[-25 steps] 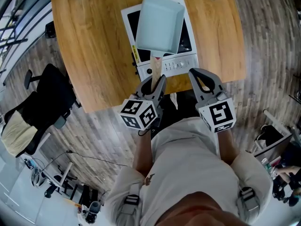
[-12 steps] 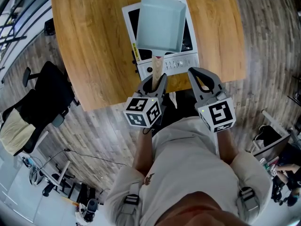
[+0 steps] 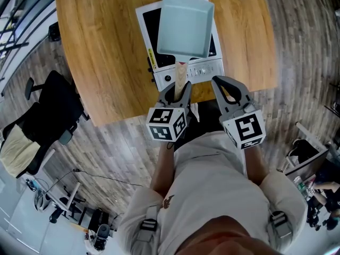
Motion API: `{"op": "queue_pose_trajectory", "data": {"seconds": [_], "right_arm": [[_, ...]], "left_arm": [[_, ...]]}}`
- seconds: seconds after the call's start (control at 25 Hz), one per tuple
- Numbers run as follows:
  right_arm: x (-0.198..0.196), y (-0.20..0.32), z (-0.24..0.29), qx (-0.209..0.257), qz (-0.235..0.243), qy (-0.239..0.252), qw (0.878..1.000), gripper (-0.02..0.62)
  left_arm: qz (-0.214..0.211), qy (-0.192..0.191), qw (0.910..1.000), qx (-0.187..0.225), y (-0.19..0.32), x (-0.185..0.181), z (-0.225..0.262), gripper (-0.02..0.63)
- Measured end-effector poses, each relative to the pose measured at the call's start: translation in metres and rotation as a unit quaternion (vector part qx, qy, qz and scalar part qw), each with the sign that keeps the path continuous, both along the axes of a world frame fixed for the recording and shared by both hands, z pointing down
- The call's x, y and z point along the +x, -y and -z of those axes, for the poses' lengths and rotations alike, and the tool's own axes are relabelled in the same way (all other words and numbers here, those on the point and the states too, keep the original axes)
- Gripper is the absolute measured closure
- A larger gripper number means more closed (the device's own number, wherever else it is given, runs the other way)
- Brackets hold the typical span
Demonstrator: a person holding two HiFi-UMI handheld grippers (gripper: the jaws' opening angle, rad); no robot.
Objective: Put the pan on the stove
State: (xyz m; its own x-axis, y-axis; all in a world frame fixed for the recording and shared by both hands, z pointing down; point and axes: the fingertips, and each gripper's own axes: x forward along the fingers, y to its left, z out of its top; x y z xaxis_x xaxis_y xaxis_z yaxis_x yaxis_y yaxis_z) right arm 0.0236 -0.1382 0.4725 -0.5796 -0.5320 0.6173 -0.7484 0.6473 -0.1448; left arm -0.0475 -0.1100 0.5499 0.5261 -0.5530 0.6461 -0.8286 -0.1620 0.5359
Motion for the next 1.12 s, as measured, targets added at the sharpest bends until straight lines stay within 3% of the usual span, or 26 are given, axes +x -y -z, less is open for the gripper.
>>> {"op": "queue_pose_trajectory", "data": {"seconds": [0.32,1.12], "right_arm": [[0.003,0.000,-0.001,-0.001,-0.006,0.000,1.000,0.575],[-0.007,-0.006,-0.009,-0.009,-0.002,-0.004,1.000,0.575]], "left_arm": [[-0.008,0.042,0.9991,-0.002,-0.002,-0.005,-0.012,0.488],[-0.029,0.059,0.9978,0.004,-0.003,-0.013,-0.013,0.486]]}}
